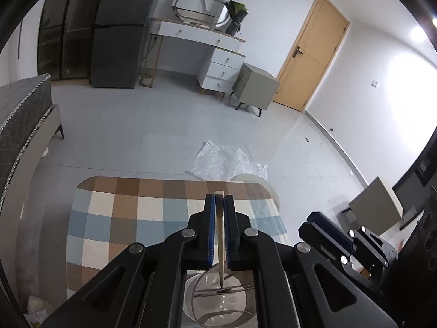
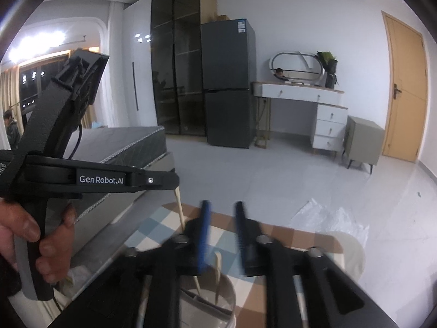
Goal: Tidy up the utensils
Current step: 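Carry both chopsticks over the caddy and open both tools to drop them in, then withdraw both open tools from the caddy back toward the chopstick bundle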
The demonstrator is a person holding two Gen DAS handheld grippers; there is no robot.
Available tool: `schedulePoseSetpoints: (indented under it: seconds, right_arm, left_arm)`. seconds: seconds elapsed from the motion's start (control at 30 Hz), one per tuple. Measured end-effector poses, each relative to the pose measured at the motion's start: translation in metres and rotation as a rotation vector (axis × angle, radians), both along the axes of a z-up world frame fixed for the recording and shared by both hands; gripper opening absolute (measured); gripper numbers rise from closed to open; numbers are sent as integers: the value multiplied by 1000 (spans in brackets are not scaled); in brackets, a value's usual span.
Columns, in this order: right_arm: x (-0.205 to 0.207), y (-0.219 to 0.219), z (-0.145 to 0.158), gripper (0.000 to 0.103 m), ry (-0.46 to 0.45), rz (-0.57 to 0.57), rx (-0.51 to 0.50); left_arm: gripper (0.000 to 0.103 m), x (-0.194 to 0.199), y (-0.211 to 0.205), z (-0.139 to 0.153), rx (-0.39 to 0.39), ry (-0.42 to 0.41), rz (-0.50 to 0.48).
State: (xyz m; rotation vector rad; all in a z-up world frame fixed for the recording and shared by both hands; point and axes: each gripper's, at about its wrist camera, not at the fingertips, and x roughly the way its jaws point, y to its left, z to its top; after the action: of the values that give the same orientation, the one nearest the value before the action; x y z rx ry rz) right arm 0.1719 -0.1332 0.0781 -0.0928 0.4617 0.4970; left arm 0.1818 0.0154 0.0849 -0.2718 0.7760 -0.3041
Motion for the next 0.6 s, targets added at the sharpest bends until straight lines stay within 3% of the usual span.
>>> schedulePoseSetpoints:
  seconds: [0.03,0.2,0.33,0.4,0.47,0.6]
  right_arm:
    - [-6,-2,2,38,-4,-7,11]
    - [-18,-13,13,47,-12,-37,36]
    - [-32,-20,21,57,-29,-63,39]
    - [-41,-24,26,70,-37,-89,45]
    - [-47,-28,31,74,-40,-96,61]
    - [-64,-30,41,83,-57,-122,77]
  left_arm:
    - [4,-2,-1,3,14,1,5]
    - [46,-14,5,13,16,-24,44]
    - [49,-28,7,23,53,-45,74]
    - [54,-33,9,26,63,-48,82]
    - [60,-43,12,31,79,-52,101]
    - [62,-57,15,35,70,-68,112]
